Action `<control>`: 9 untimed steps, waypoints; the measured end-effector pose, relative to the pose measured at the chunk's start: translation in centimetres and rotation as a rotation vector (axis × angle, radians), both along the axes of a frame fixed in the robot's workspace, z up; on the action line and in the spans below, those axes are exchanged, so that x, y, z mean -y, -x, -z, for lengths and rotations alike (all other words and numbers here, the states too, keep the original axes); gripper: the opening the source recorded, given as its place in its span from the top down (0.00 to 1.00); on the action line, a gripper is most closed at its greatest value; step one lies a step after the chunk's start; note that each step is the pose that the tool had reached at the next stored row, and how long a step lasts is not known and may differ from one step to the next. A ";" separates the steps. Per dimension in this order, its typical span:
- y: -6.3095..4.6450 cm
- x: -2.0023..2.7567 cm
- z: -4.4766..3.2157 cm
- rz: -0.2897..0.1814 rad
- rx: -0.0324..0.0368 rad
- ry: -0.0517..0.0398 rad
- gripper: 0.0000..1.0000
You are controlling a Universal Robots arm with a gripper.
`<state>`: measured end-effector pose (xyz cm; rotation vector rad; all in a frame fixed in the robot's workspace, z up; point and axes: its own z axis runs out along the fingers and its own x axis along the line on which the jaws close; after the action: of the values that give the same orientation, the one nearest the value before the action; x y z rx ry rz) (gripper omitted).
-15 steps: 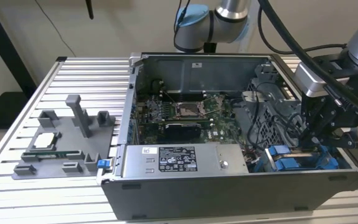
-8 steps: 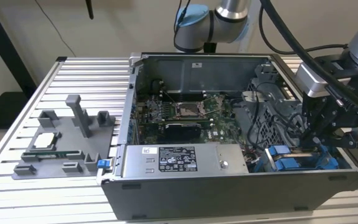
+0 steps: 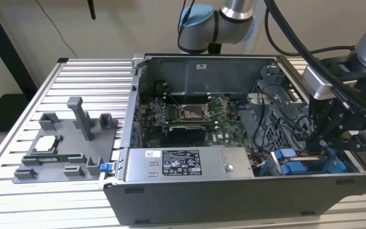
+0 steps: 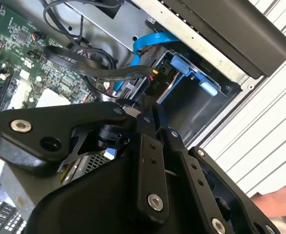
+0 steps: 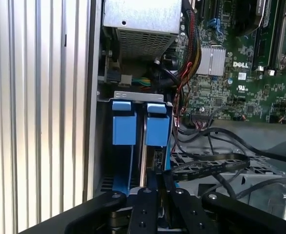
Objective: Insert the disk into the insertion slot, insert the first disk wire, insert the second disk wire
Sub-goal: 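Insert the second disk wire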
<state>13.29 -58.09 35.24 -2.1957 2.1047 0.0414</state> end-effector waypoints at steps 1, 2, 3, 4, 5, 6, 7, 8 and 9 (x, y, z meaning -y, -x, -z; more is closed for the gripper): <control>0.0 -0.04 0.02 0.000 0.0000 0.0001 1.00; 0.0 -0.07 0.05 0.001 0.0000 0.0001 1.00; 0.0 -0.10 0.10 0.001 0.0000 -0.0002 1.00; -0.1 -0.12 0.13 0.001 0.0000 -0.0003 1.00; -0.1 -0.12 0.15 0.001 0.0000 0.0000 1.00; -0.1 -0.13 0.18 0.001 0.0001 0.0002 1.00; -0.1 -0.13 0.22 0.001 0.0000 0.0002 1.00; -0.1 -0.13 0.26 0.002 0.0001 0.0002 1.00; -0.1 -0.14 0.30 0.002 0.0001 0.0001 1.00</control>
<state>13.40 -57.96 34.94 -2.1936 2.1068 0.0411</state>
